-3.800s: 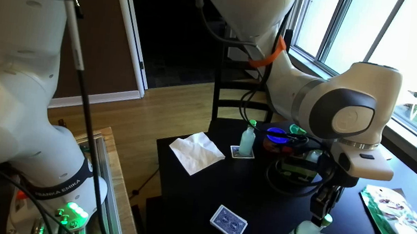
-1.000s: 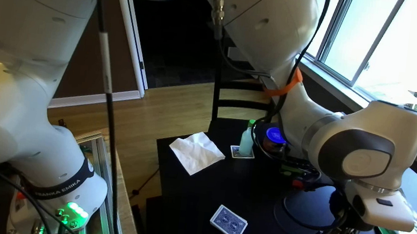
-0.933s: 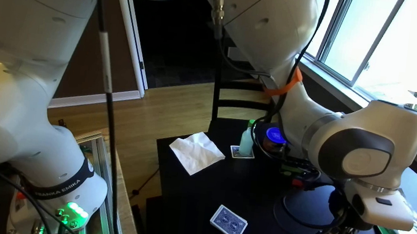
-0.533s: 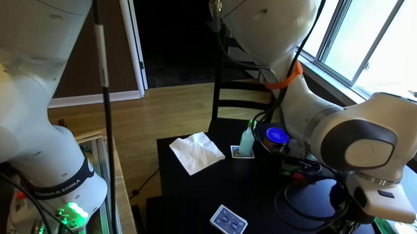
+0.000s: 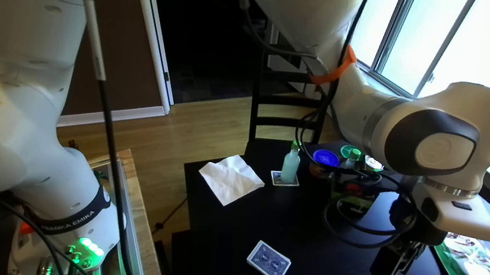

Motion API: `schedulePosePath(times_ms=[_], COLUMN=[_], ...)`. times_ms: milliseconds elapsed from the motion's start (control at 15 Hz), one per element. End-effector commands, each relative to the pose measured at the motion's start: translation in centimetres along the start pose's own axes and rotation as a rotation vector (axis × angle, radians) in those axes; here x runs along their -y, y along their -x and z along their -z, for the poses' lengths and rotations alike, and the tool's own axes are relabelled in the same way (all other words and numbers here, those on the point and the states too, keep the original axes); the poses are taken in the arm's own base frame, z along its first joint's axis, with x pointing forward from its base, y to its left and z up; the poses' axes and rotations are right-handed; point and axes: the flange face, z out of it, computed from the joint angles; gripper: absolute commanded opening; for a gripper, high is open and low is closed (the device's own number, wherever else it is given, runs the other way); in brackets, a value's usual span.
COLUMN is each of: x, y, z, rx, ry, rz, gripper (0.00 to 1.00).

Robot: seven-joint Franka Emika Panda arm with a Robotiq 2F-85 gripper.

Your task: Remove the glass bottle from the box.

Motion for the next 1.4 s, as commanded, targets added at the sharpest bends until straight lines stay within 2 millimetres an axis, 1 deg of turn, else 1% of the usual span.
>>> schedulePosePath(times_ms=[0,800,1067,1333], x=[-1.7,-4.0,-4.9,-5.5], y=[1.1,5.4,6.3,7.0], z=[1.7,5.1,6.3,7.6], rx=[0.036,0.280,0.366,0.428], ry=[0.080,0.285,0.297,0.255], rz=[0.084,0.636,0.830,1.033], gripper=[1.00,1.00,1.00,1.00])
